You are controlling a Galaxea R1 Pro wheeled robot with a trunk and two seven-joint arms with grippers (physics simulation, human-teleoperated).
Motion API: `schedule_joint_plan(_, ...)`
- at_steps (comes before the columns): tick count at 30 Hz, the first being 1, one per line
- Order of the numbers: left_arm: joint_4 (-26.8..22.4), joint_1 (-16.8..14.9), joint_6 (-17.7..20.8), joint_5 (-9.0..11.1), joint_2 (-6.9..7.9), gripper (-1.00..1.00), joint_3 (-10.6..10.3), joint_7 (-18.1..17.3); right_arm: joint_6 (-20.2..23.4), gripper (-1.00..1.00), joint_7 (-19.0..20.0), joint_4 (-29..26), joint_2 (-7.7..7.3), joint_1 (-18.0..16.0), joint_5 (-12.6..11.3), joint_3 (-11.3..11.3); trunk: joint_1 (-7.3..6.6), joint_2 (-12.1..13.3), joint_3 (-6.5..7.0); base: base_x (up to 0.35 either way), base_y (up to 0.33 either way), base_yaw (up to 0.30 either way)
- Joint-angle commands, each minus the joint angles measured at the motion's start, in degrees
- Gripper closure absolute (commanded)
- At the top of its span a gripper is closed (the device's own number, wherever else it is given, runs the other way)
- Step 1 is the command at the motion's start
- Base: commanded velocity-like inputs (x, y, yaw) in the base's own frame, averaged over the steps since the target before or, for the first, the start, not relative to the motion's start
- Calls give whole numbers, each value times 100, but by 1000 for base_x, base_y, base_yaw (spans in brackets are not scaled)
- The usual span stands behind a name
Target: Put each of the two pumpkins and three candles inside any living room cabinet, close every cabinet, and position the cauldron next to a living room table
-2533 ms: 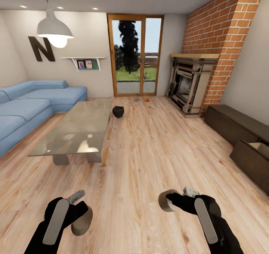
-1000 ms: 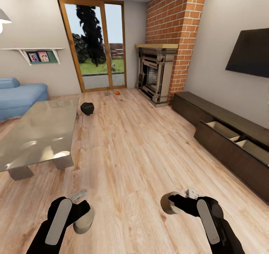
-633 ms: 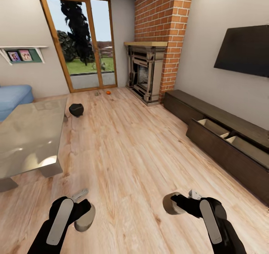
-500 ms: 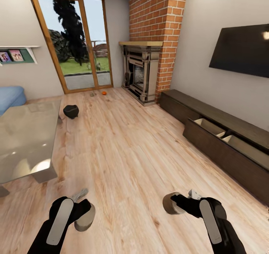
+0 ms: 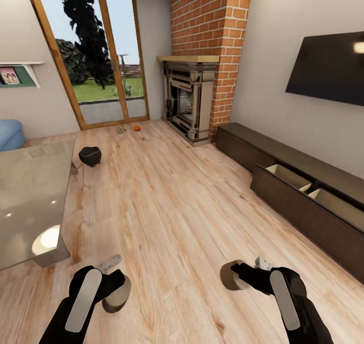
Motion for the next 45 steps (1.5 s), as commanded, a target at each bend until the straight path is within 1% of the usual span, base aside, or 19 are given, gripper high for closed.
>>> schedule_joint_plan(1,-5,-4,10,58,-4,100,8,57,17,100,-53,-6,5,-5,-81,-10,3,-3,-5,327,179,0)
schedule_joint_plan(10,-5,-4,10,50,-4,100,-1,57,24,100,-33,-12,-9,-5,-89,-18,3,-3,-5,326,134,0)
schedule_joint_plan(15,-5,-4,10,49,-4,100,-1,57,26,100,-14,-6,-6,-5,-89,-19,3,-3,-5,263,38,0)
schedule_joint_plan(35,-5,-4,10,84,-4,100,12,59,31,100,-9,6,-11,-5,-98,-19,3,-3,-5,29,1,0)
schedule_joint_plan(39,-5,-4,10,80,-4,100,8,57,28,100,-9,6,-3,-5,-98,-19,3,-3,-5,258,0,-25)
schedule_joint_plan(45,-5,-4,10,75,-4,100,6,57,28,100,-9,6,-7,-5,-98,-19,3,-3,-4,337,0,-249)
